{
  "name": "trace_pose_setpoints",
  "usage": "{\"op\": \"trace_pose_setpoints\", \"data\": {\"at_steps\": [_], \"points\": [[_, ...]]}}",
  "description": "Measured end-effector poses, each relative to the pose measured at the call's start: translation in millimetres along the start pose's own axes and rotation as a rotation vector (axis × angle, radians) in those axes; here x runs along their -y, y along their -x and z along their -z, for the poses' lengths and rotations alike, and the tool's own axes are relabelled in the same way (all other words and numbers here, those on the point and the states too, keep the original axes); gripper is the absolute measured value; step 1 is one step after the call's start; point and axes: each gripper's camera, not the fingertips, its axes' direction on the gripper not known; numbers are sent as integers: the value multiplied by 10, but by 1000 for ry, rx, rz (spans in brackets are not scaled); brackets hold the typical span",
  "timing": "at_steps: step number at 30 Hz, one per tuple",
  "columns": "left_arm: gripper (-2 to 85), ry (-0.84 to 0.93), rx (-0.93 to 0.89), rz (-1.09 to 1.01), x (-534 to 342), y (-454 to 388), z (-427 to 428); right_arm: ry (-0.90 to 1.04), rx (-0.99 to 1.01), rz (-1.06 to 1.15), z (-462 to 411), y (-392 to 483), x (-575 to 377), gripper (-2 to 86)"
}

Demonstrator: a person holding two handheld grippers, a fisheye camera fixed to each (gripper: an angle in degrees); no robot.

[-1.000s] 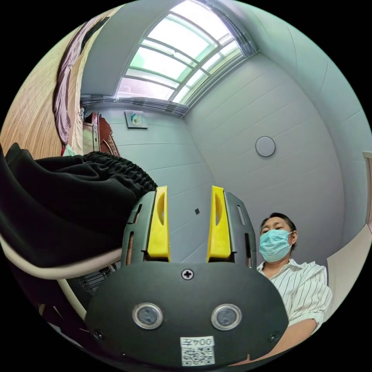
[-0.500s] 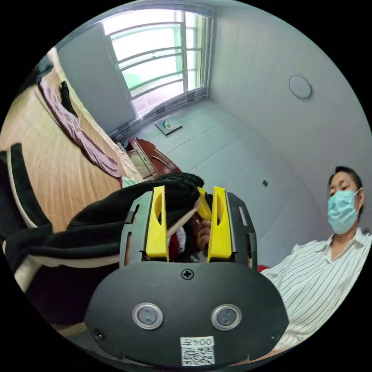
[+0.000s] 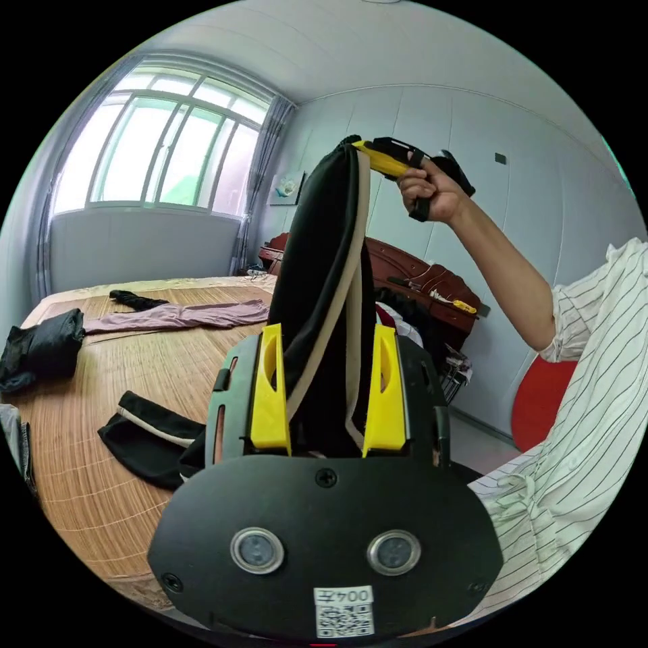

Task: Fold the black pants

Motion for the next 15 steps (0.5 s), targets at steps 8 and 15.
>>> {"op": "trace_pose_setpoints", "data": {"at_steps": [8, 15], "points": [[158, 100, 5, 134, -450, -668, -659, -16, -76, 7, -341, 501, 343, 52], [173, 251, 92, 202, -351, -1035, -1396, -21, -113, 19, -620, 769, 453, 51]]}}
